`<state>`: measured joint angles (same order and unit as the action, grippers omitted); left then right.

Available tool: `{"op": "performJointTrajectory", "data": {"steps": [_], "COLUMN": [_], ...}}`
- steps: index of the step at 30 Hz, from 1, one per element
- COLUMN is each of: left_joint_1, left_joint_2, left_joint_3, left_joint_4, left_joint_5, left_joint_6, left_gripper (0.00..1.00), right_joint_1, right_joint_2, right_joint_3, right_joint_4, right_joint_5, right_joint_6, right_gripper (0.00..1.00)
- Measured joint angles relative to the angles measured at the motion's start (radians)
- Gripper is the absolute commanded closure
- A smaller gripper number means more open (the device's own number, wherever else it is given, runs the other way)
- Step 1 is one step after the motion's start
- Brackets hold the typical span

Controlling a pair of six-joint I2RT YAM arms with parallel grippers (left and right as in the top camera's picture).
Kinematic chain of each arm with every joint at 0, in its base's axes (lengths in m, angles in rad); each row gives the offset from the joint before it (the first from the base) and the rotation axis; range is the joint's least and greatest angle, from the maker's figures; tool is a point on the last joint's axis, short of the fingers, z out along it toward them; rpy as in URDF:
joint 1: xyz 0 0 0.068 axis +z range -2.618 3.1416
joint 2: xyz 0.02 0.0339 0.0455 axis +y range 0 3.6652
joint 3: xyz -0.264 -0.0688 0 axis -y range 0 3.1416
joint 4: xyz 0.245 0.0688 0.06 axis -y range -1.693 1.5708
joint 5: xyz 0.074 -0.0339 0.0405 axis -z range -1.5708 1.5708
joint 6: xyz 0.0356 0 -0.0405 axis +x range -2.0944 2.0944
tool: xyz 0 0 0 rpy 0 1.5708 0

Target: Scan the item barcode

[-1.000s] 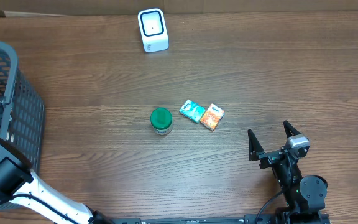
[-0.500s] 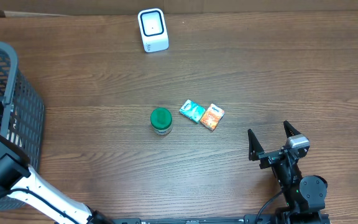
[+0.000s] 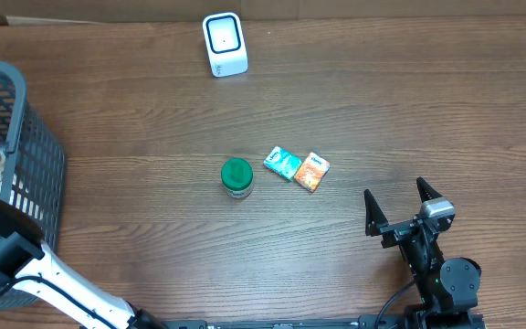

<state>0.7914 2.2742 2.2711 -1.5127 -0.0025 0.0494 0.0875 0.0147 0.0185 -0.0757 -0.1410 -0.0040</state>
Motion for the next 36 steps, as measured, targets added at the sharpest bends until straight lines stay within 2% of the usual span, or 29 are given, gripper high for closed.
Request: {"op": "performJointTrajectory", "data": {"steps": [10, 11, 14, 15, 17, 18, 19, 29, 36], "left_joint_1": [0.000, 0.000, 0.000, 0.000, 0.000, 0.000, 0.000, 0.000, 0.000], "left_joint_2": [-0.055, -0.070, -0.104, -0.112, -0.120, -0.122, -0.123, -0.123, -0.123], "left_joint_3": [0.070, 0.073, 0.079, 0.077, 0.059, 0.036, 0.008, -0.347, -0.452], "left_joint_4": [-0.028, -0.030, -0.055, -0.061, -0.058, -0.048, -0.033, 0.209, 0.338], "left_joint_5": [0.056, 0.059, 0.058, 0.056, 0.047, 0.045, 0.043, 0.006, -0.066], "left_joint_6": [-0.048, -0.051, -0.056, -0.060, -0.061, -0.064, -0.068, -0.071, -0.069], "left_gripper": [0.95, 0.92, 0.71, 0.61, 0.30, 0.08, 0.00, 0.00, 0.00], "right_joint_1": [0.000, 0.000, 0.000, 0.000, 0.000, 0.000, 0.000, 0.000, 0.000], "right_joint_2": [0.000, 0.000, 0.000, 0.000, 0.000, 0.000, 0.000, 0.000, 0.000], "right_joint_3": [0.000, 0.000, 0.000, 0.000, 0.000, 0.000, 0.000, 0.000, 0.000], "right_joint_4": [0.000, 0.000, 0.000, 0.000, 0.000, 0.000, 0.000, -0.001, 0.000], "right_joint_5": [0.000, 0.000, 0.000, 0.000, 0.000, 0.000, 0.000, 0.000, 0.000], "right_joint_6": [0.000, 0.000, 0.000, 0.000, 0.000, 0.000, 0.000, 0.000, 0.000], "right_gripper": [0.00, 0.00, 0.00, 0.00, 0.00, 0.00, 0.00, 0.00, 0.00]}}
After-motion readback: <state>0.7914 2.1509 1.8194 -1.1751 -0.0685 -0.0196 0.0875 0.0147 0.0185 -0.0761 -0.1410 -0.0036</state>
